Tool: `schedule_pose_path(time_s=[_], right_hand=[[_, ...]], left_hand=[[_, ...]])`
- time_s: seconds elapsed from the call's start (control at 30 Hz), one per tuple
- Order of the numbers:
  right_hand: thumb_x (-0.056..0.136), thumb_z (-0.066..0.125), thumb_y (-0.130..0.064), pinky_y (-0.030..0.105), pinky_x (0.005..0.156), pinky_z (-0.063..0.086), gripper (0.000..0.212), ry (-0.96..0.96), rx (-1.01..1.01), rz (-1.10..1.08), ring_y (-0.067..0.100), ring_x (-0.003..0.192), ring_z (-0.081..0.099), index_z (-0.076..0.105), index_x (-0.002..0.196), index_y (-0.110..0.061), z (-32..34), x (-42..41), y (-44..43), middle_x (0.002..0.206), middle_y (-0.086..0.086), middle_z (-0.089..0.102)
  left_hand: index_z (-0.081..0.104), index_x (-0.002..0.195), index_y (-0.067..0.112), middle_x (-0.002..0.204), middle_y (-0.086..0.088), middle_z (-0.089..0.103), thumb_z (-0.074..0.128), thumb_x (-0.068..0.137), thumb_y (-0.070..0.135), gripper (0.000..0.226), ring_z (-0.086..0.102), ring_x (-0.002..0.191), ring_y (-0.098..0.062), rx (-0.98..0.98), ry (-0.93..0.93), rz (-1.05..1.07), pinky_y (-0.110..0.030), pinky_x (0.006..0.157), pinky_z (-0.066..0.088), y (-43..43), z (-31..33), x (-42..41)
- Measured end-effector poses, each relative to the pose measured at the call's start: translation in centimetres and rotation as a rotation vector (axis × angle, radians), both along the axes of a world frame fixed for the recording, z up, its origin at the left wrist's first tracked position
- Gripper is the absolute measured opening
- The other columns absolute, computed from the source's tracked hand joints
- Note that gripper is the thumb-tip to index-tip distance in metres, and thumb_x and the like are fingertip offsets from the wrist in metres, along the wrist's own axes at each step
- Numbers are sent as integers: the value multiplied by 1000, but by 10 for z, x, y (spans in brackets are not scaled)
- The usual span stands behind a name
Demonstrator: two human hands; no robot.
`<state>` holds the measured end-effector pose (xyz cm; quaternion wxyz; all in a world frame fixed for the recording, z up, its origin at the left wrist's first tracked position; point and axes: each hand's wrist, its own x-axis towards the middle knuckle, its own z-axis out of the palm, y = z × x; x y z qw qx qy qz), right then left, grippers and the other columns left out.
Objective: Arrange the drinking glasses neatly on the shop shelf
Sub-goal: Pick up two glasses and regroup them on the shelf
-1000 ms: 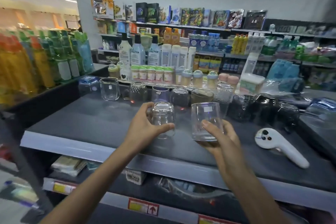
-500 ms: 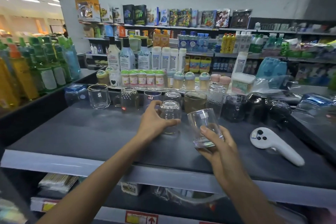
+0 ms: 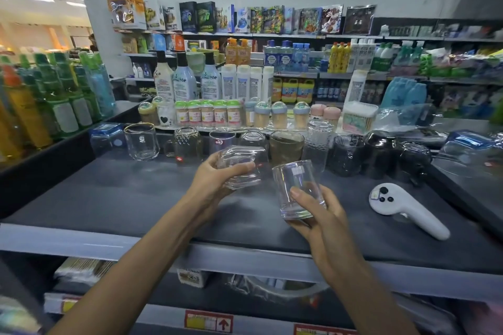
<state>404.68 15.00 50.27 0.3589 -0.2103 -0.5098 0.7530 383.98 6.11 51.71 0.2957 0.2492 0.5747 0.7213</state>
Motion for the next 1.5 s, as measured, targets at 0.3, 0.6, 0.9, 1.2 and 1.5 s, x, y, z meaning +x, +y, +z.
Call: schedule_pose_path(time_s=[0.3,0.6,0.9,1.2,1.5], right_hand=[[76,82,-23,42,88,58,54,-16,-34,17,24,96,75,62,125,-13,2,4,-1,110,10,77],[69,85,-27,42,90,59,66,-36,-2,19,26,102,75,61,128,-13,1,4,-3,115,10,76],[71,84,-23,43,90,60,62,-29,13,32,27,101,75,61,128,-12,0,3,-1,109,9,77],[66,85,-22,41,85,60,62,-13,50,48,30,95,75,62,124,-15,1,0,0,108,14,77],[65,94,-21,57,94,58,67,-75,129,-4,41,96,74,62,124,-22,7,-12,-15,106,11,77]], left_hand=[[52,146,25,130,-5,71,102,43,25,114,74,107,-26,77,-19,23,-48,105,52,-4,-7,-5],[55,138,16,109,-3,77,102,40,20,109,75,94,-19,-2,-2,68,-39,81,60,7,-11,-1],[42,136,26,133,0,58,105,42,23,113,67,115,-8,-127,265,161,-39,105,54,25,-14,1],[27,134,19,136,-3,50,102,54,31,111,57,113,-13,-314,399,150,-13,85,45,33,-20,4],[26,143,30,140,-4,52,92,19,73,148,58,124,-24,-411,457,67,-46,104,53,16,-15,-11]])
